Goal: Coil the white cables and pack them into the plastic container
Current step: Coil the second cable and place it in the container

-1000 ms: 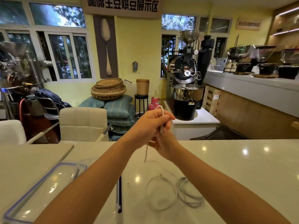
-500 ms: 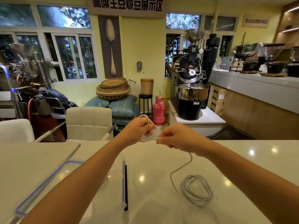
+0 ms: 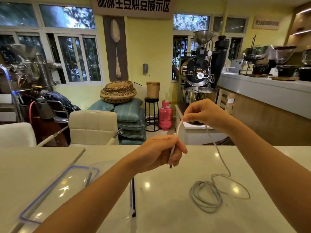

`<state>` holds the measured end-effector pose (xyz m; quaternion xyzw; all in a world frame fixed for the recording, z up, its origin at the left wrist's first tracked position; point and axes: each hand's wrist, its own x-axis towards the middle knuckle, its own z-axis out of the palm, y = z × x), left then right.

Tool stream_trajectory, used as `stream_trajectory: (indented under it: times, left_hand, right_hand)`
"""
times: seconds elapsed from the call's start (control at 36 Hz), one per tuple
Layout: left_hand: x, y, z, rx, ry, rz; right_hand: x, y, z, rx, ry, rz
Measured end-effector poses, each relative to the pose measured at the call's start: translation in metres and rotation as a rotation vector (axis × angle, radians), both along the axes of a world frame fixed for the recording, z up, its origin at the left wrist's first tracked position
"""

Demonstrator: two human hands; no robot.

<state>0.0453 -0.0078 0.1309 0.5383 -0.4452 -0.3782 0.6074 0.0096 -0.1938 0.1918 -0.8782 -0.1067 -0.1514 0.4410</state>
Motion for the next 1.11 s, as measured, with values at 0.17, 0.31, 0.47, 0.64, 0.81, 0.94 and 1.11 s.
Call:
stream_trajectory:
  times: [0.17,0.31,0.47,0.64,0.81,0.94,1.11]
  left_hand:
    - [-0.009,-0.005,0.008,-0.088,0.08,-0.028]
    - [-0.007,-0.012,0.014,-0.143,0.117,0.066]
    - [-0.001,-0.022,0.016,-0.152,0.098,0.257]
    - [0.017,-0.024,0.015,-0.014,-0.22,0.501]
    - [0.028,-0.025,0.008,0.029,-0.461,0.643]
    - [0.026,-0.018,0.002,0.167,-0.552,0.523]
    - [0.013,-0.013,0.0,0.157,-0.328,0.238]
  right_hand:
    - [0.014,0.007,-0.047,0.557,0.083,0.147]
    - [0.014,0.039,-0.083,0.745,0.209,0.123]
    - [0.003,0.071,-0.094,0.635,0.405,0.048]
    - [-0.009,0.072,-0.08,0.111,0.42,-0.022]
    - [-0.021,0.065,-0.06,-0.305,0.296,-0.01]
    - [-0.03,0.045,-0.026,-0.488,0.131,-0.057]
    - [-0.025,0.021,0.008,-0.486,-0.001,-0.082]
